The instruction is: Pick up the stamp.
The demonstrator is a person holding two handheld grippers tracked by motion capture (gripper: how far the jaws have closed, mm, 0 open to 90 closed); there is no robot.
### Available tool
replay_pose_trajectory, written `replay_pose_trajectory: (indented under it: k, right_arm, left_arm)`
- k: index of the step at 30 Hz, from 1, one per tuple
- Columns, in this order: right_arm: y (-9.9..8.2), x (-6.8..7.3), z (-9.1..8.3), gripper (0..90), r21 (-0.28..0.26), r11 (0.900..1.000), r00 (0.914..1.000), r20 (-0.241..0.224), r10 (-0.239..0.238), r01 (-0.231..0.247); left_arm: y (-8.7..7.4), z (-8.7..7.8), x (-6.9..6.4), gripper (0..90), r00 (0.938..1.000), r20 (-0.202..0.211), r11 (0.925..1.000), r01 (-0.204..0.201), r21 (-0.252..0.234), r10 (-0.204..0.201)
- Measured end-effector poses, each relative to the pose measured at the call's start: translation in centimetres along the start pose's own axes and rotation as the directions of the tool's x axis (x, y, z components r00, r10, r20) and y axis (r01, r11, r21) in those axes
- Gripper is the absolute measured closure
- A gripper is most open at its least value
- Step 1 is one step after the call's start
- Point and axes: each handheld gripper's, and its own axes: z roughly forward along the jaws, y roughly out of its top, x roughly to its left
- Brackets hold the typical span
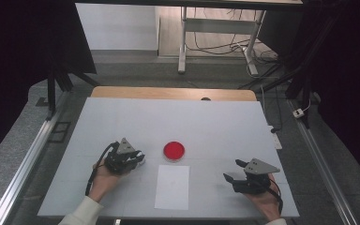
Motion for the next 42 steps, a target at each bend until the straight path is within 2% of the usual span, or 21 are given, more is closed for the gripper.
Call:
replay_pose_trajectory:
  k: [12, 19, 22, 27, 30, 33, 42]
  right_arm:
    - [0.0, 0.0, 0.0, 27.7, -0.002, 1.0, 1.0, 0.007, -0.004, 0.004]
    - [-0.1, 0.0, 0.1, 27.6, -0.006, 1.0, 1.0, 0.009, -0.003, 0.003]
    - [-0.1, 0.0, 0.0, 27.6, 0.001, 1.0, 0.9999, 0.012, -0.004, 0.004]
    - [-0.1, 0.1, 0.1, 27.6, -0.006, 1.0, 0.9999, 0.015, -0.005, 0.005]
    - [-0.1, 0.1, 0.1, 27.6, -0.006, 0.9999, 0.9998, 0.016, -0.009, 0.009]
    - [0.0, 0.1, 0.1, 27.6, -0.007, 0.9999, 0.9998, 0.017, -0.01, 0.01]
    - [-0.1, 0.1, 0.1, 27.6, -0.008, 0.9999, 0.9998, 0.016, -0.008, 0.008]
  left_arm:
    - [0.1, -1.1, 0.4, 75.3, 0.9993, 0.022, 0.9982, 0.032, -0.051, -0.031]
    - [0.3, -2.1, 0.5, 75.3, 0.9969, 0.044, 0.9923, 0.07, -0.102, -0.065]
    - [0.5, -2.5, 0.4, 75.3, 0.9967, 0.044, 0.9909, 0.073, -0.113, -0.068]
    - [0.7, -3.2, 0.4, 75.4, 0.9938, 0.078, 0.9856, 0.089, -0.144, -0.079]
    - [1.0, -3.7, 0.2, 75.3, 0.9936, 0.084, 0.9826, 0.089, -0.163, -0.076]
    - [1.3, -4.2, -0.2, 75.3, 0.9965, 0.066, 0.9831, 0.062, -0.172, -0.051]
    - [2.1, -5.3, -1.0, 75.3, 0.9904, 0.132, 0.9723, 0.071, -0.223, -0.042]
